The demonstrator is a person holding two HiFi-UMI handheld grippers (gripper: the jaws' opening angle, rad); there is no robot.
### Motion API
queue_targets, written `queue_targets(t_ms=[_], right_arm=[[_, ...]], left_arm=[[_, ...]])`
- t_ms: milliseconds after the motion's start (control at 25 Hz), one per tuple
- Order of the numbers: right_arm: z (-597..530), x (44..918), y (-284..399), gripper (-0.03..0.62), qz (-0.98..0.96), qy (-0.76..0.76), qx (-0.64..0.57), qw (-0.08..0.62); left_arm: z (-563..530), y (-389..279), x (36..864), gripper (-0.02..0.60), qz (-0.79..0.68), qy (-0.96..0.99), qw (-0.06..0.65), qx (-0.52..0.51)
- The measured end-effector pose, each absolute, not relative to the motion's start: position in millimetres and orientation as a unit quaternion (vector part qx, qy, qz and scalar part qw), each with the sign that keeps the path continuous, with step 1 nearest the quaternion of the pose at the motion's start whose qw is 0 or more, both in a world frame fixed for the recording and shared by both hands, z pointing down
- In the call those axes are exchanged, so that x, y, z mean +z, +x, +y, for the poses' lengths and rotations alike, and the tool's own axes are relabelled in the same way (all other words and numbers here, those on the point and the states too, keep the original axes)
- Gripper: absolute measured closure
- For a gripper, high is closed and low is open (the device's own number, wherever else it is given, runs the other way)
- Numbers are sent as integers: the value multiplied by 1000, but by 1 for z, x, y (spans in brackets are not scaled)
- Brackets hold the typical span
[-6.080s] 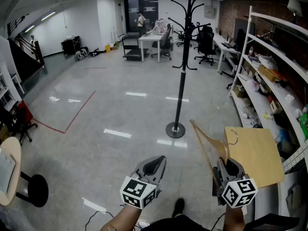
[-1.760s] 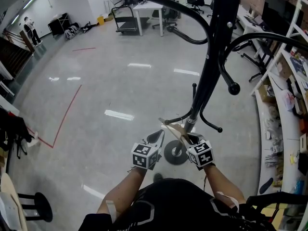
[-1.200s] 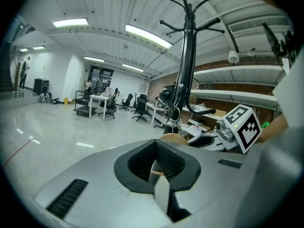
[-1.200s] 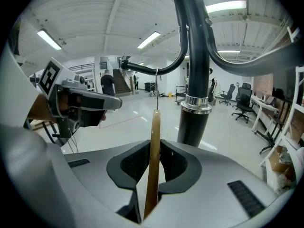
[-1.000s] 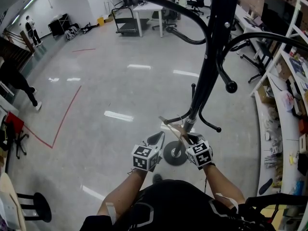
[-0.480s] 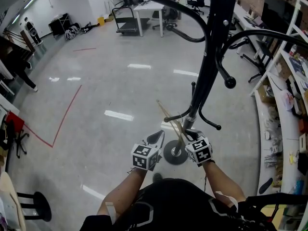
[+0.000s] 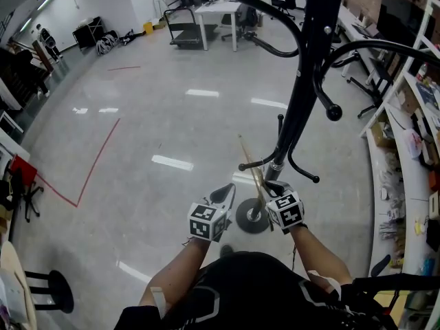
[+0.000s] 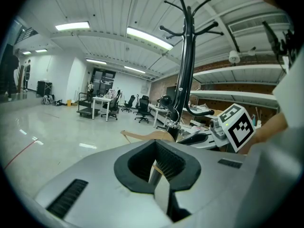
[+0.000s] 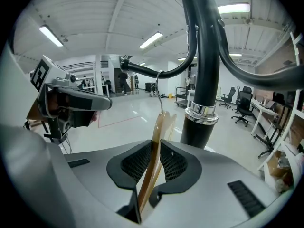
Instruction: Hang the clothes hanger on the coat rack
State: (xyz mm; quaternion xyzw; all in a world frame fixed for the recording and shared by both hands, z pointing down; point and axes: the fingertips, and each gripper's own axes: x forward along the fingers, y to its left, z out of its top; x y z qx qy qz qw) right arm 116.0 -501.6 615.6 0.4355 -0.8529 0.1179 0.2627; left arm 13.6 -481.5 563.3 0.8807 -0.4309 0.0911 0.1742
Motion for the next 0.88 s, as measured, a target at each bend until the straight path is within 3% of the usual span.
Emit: queue_targets(t_ms=[560,880], right_arm=[[-488,608,126,536,-851,441,112,262],[-465,553,136,536,-868,443,93,205]], left_arm=[[-470,25,567,581,-420,885,178,90],[-461,26,553,581,-430,883,177,66]])
